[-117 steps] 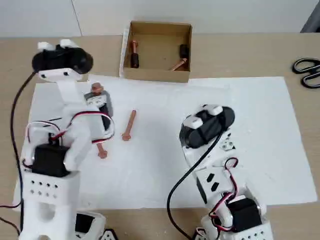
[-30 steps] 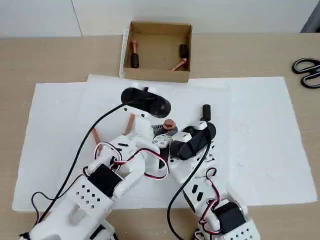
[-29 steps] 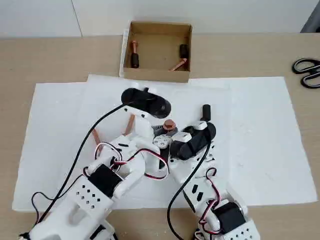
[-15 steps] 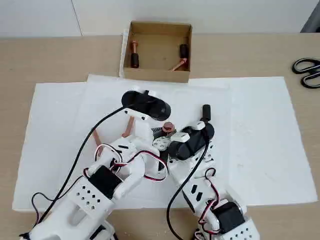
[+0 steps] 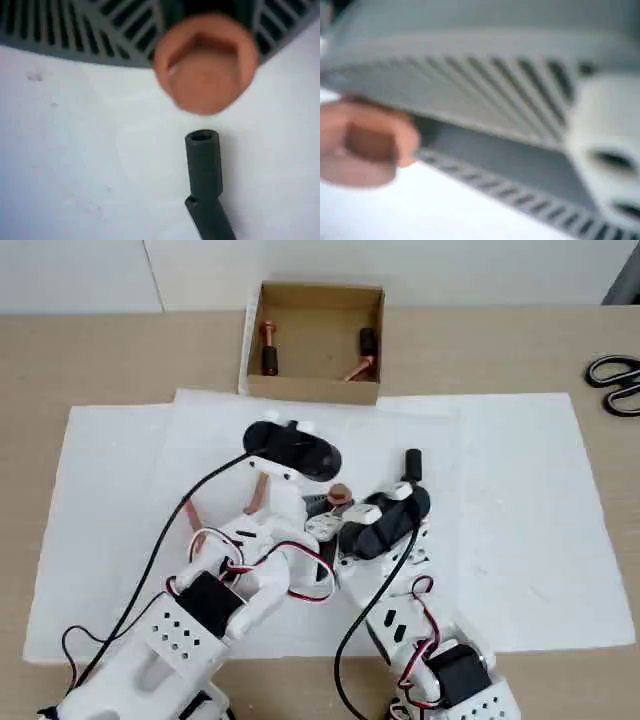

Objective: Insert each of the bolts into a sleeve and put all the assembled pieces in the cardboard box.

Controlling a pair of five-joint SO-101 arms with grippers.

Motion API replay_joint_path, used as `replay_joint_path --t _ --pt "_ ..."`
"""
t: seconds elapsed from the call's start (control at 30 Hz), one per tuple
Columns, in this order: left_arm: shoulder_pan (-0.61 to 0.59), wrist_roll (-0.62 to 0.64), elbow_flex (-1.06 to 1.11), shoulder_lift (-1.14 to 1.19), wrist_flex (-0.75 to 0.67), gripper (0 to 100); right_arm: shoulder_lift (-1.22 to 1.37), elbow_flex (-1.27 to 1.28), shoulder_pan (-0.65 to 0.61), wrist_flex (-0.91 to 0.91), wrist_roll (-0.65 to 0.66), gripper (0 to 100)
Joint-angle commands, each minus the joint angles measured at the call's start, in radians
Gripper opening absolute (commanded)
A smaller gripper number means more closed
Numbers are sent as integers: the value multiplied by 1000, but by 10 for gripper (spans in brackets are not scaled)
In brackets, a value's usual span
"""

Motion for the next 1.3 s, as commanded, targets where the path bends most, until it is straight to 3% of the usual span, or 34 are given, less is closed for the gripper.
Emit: replay_joint_path --t 0.0,0.23,0.5,0.77,1.1,1.27 --pt "6 0 12 -3 44 136 -30 -20 13 -24 -6 4" --pt "9 -2 12 -5 54 137 -30 -20 13 -22 -6 4" --pt "6 -44 -81 -161 235 141 -30 -20 13 -21 -6 4" --pt "3 -81 -104 -192 249 141 -30 -18 13 -21 -6 4" --pt "-153 -83 -280 -193 313 141 -30 -18 13 -21 -6 4" --pt "-336 -83 -332 -193 351 141 -30 -17 15 -21 -6 4"
